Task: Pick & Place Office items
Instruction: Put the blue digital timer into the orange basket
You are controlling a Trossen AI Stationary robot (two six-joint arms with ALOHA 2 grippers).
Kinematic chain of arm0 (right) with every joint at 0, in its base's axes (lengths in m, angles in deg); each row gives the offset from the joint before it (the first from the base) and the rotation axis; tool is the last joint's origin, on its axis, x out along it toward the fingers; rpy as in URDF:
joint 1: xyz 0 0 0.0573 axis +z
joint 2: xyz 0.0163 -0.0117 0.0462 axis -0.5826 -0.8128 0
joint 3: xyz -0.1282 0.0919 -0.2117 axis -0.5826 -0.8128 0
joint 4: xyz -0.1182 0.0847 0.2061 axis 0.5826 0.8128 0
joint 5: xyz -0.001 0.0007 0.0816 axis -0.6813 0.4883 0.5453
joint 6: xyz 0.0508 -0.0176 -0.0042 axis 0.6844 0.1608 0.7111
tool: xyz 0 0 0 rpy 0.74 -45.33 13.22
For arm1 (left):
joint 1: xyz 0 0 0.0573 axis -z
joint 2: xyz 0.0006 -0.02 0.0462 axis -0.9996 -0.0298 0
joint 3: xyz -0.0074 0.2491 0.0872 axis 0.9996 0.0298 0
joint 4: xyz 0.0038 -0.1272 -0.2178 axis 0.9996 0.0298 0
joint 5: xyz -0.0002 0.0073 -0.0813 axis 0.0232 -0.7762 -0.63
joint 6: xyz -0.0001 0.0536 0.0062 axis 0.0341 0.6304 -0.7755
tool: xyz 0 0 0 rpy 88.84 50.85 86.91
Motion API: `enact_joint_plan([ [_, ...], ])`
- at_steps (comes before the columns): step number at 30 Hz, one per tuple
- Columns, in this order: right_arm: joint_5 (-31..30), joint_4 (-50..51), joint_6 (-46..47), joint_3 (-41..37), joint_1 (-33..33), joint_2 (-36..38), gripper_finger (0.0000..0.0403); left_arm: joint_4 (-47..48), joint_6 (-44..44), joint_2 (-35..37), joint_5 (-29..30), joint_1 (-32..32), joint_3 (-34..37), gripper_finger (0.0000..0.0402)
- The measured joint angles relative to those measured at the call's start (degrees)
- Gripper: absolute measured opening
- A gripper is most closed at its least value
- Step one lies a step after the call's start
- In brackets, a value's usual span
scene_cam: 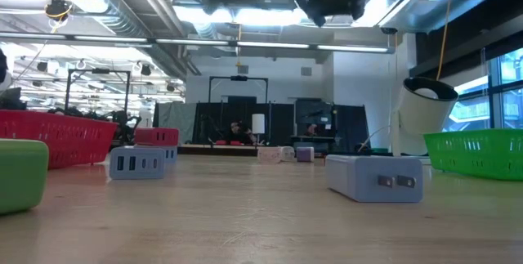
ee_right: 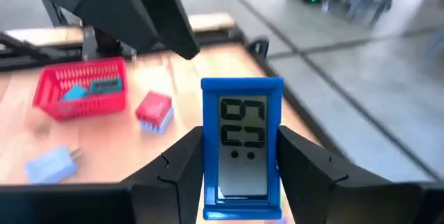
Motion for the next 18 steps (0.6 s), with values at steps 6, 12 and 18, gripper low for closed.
enact_joint_plan([
  [6, 0.01, 7.02, 6.17, -0.01, 0.10, -2.49, 0.0161, -2.64, -5.75, -3.28, -7.28, -2.58, -0.02, 0.0247],
  [12, 1.24, 7.14, 7.24, -0.01, 0.10, -5.01, 0.0161, -2.46, -12.74, -7.49, -12.11, -4.88, 0.02, 0.0247],
  [18, 3.47, 7.10, 7.19, -0.01, 0.10, -7.76, 0.0161, -6.40, -14.95, -11.26, -17.57, -6.99, 0.02, 0.0247],
])
